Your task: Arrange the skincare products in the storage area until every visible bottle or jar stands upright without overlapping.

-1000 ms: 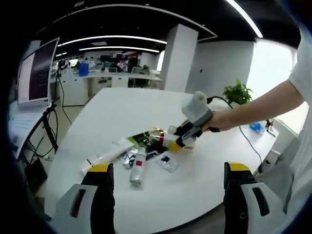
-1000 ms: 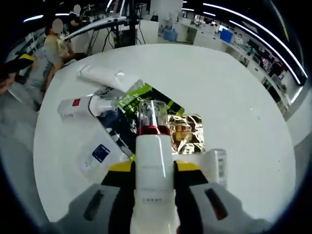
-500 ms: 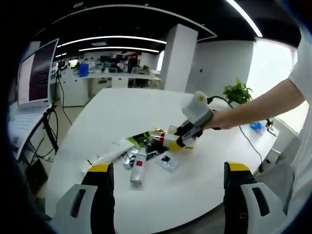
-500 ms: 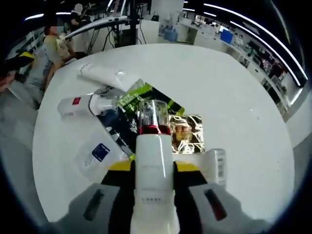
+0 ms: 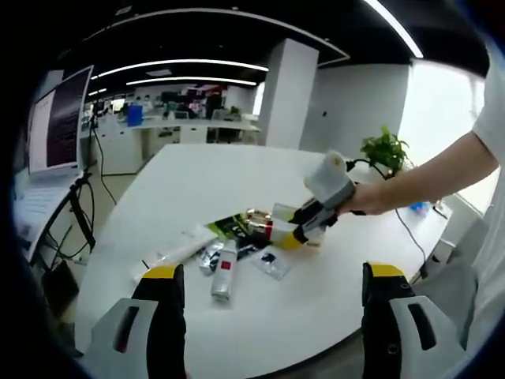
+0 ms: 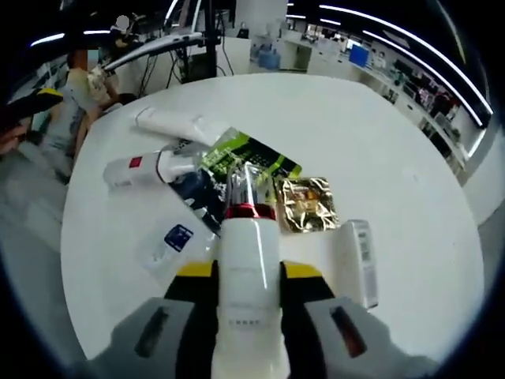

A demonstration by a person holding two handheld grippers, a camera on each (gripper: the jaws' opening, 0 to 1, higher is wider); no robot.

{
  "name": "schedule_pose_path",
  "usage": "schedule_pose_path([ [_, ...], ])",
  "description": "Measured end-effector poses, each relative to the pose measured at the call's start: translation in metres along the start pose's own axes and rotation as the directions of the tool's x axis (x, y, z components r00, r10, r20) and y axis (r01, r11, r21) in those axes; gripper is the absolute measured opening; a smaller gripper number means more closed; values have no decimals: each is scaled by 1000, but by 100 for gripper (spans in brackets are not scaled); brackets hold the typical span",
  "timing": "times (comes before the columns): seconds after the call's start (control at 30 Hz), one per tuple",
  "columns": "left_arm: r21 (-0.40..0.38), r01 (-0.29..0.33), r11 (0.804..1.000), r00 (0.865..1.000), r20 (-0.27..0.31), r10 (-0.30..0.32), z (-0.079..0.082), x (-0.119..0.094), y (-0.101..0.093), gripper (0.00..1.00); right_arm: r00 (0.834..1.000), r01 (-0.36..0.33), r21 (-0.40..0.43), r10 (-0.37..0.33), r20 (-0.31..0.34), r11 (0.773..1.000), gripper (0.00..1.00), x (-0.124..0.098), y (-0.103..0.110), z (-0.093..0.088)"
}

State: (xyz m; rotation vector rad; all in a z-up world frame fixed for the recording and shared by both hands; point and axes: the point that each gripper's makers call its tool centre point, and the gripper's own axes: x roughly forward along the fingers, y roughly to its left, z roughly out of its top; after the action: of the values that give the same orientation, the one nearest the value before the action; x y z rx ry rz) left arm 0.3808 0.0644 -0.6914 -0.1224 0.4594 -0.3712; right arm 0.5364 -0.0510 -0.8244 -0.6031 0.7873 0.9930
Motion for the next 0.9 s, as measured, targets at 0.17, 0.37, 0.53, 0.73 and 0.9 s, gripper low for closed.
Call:
schedule_pose_path([
  [0.17, -3, 4, 1000, 1000, 1, -4, 3, -1, -3, 91, 1000, 8, 20, -9, 29, 1000, 29, -12, 3, -2],
  [0.37, -24, 7, 1000, 1000, 5, -7, 2, -1, 3, 90, 997, 20, 45, -23, 75, 999, 28, -27, 8, 1],
  [0.53, -22, 10, 1000, 1000, 3, -10, 0, -1, 6, 90, 997, 14, 47, -18, 80, 999, 28, -32, 13, -3],
  [0.73, -41, 19, 999, 1000, 9, -19, 6, 1, -3, 89, 996, 10, 68, -16, 87, 998, 28, -36, 18, -9],
  [0.9, -113, 26, 993, 999, 26, -23, 9, 2, -8, 88, 994, 10, 87, -20, 110, 996, 28, -44, 23, -9],
])
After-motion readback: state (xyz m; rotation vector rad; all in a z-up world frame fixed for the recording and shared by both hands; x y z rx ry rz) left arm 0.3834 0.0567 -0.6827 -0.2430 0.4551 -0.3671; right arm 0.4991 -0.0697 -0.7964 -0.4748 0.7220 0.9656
